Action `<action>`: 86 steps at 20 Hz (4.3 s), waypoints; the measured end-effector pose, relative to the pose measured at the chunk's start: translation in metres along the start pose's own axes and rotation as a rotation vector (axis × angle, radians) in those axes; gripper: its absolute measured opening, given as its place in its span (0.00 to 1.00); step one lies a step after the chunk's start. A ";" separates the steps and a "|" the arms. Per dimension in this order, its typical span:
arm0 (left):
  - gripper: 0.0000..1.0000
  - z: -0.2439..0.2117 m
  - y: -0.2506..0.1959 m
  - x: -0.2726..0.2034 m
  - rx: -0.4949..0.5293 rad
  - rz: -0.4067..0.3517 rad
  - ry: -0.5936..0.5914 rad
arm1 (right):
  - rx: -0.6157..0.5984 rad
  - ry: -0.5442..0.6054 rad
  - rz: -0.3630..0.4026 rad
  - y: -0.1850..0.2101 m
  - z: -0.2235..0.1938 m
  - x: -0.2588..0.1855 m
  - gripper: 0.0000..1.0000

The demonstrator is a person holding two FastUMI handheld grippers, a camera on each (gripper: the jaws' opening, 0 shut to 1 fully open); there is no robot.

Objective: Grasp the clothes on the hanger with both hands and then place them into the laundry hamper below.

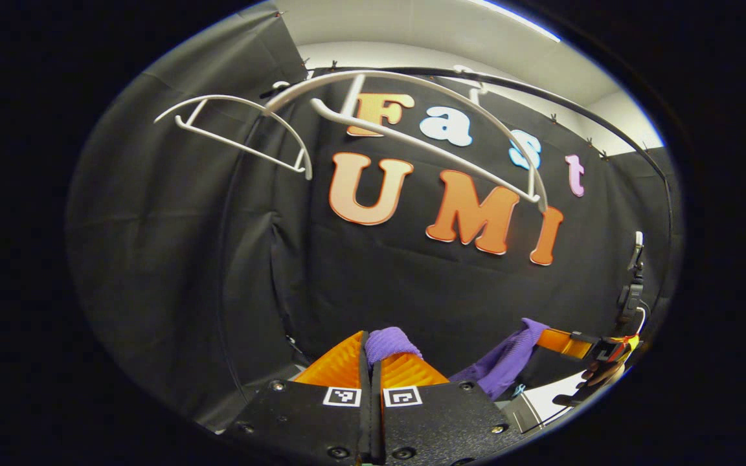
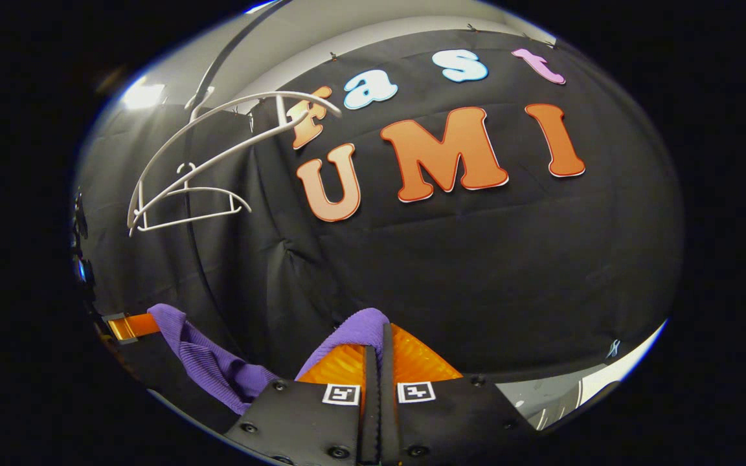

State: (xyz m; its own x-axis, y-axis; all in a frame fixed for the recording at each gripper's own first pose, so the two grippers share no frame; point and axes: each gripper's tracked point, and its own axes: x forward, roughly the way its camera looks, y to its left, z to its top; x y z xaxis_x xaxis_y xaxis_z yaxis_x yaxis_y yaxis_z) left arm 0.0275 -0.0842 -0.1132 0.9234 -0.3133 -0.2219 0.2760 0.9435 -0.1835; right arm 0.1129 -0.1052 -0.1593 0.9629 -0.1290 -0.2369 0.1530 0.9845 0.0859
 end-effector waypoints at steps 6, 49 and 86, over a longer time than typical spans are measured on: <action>0.00 -0.032 -0.061 0.008 0.012 -0.122 0.053 | -0.014 0.023 -0.025 0.011 -0.026 -0.018 0.08; 0.98 -0.431 -0.004 0.022 0.103 0.074 0.856 | 0.096 0.543 -0.338 -0.108 -0.374 -0.020 0.99; 0.93 0.109 -0.049 -0.170 0.119 0.014 -0.213 | -0.150 -0.239 -0.257 0.004 0.108 -0.248 0.89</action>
State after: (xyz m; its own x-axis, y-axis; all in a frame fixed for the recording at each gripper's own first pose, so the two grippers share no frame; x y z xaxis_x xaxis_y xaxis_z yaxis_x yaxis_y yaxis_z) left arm -0.1135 -0.0650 0.0381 0.9594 -0.2818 -0.0139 0.2804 0.9577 -0.0647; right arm -0.1013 -0.0820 0.0043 0.9248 -0.3804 0.0013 0.3789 0.9207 -0.0940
